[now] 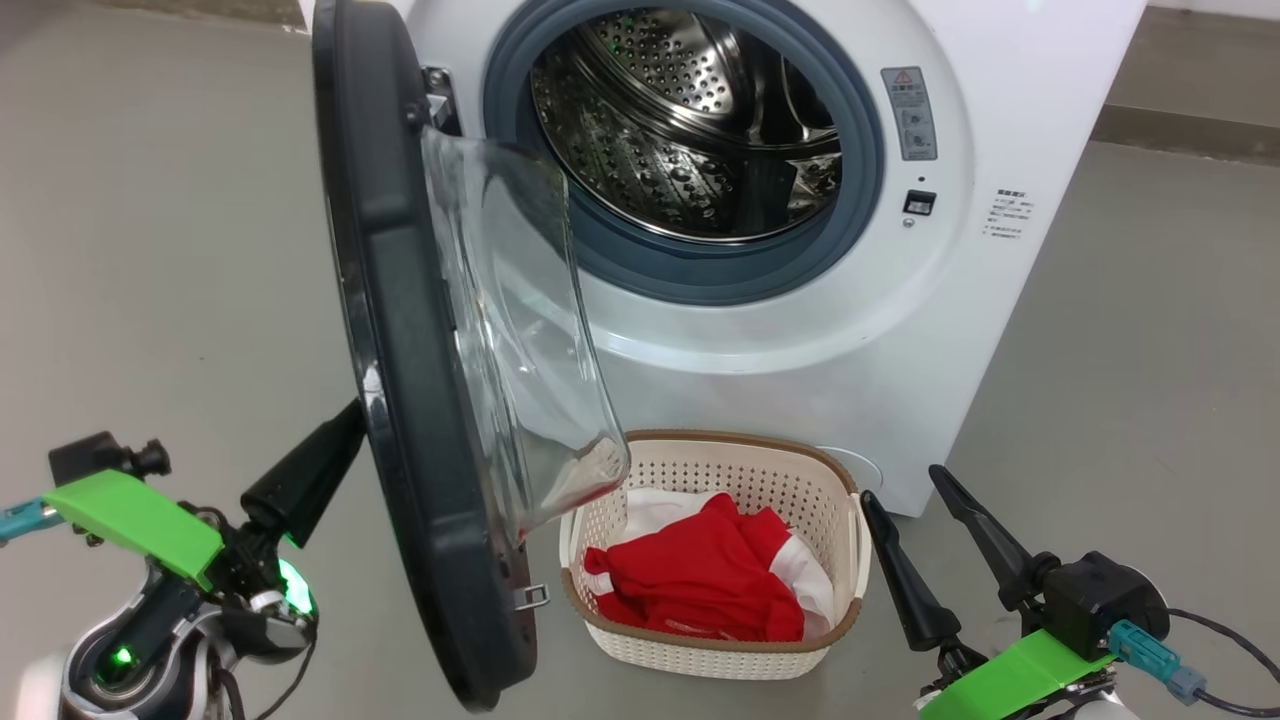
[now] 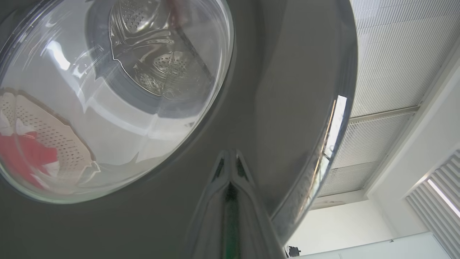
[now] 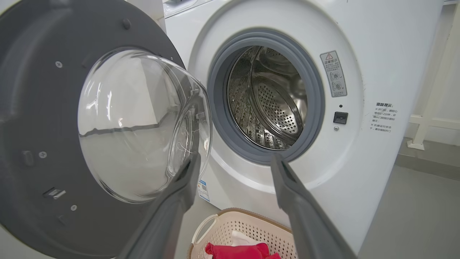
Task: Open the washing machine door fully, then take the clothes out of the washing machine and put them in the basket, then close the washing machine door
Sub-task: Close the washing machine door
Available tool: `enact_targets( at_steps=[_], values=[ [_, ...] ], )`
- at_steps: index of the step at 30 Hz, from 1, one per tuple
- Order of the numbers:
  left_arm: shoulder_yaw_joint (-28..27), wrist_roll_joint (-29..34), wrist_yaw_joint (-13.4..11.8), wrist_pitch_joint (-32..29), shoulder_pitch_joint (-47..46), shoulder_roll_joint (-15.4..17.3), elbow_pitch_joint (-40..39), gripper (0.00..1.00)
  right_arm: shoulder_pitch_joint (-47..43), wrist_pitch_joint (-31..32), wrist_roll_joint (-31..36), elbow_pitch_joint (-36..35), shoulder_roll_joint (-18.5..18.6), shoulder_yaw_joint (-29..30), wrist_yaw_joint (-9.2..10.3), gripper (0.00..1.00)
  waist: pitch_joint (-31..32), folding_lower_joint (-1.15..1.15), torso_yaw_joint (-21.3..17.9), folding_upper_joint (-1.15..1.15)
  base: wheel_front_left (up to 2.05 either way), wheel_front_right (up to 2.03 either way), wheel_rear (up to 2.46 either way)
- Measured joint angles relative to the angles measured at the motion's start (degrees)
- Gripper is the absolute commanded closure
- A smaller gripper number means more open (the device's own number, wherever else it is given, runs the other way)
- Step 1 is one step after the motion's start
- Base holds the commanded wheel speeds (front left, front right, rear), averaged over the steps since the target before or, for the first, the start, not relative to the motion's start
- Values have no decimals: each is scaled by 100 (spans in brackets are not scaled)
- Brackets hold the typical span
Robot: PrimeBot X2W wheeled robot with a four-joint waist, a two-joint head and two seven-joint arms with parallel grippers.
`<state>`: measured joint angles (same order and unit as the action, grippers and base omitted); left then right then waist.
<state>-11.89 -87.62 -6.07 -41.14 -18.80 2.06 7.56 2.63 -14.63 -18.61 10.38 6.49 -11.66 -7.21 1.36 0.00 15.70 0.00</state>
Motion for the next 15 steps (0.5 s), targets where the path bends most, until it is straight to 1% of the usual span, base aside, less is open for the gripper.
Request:
enact_targets(
  at_steps=[8, 10, 11, 12, 13, 14, 15],
  values=[
    [77, -177, -1, 166, 142, -2, -105, 100, 0, 0, 0, 3, 3, -9, 0, 0, 18, 0, -159, 0, 0, 0, 0],
    [78, -99, 58, 285, 192, 16, -121, 100, 0, 0, -1, 5, 9, -18, 0, 0, 25, 0, -190, 0, 0, 0, 0],
    [91, 16, 120, 353, 232, 37, -133, 95, 0, 0, -1, 11, 13, -19, 0, 0, 30, 0, -202, 0, 0, 0, 0],
    [105, 141, 196, 431, 274, 55, -134, 85, 0, 0, -2, 19, 15, -19, 0, 0, 36, 0, -213, 0, 0, 0, 0],
    [113, 242, 271, 523, 314, 66, -136, 71, 0, 0, -2, 29, 15, -20, 0, 0, 43, 0, -223, 0, 0, 0, 0],
    [132, 391, 345, 625, 364, 97, -138, 60, -1, 0, -2, 34, 15, -23, 0, 0, 49, 0, -231, 0, 0, 0, 0],
    [160, 591, 439, 766, 411, 133, -138, 45, -1, 0, -3, 40, 15, -26, 0, 0, 56, 0, -239, 0, 0, 0, 0]
  ],
)
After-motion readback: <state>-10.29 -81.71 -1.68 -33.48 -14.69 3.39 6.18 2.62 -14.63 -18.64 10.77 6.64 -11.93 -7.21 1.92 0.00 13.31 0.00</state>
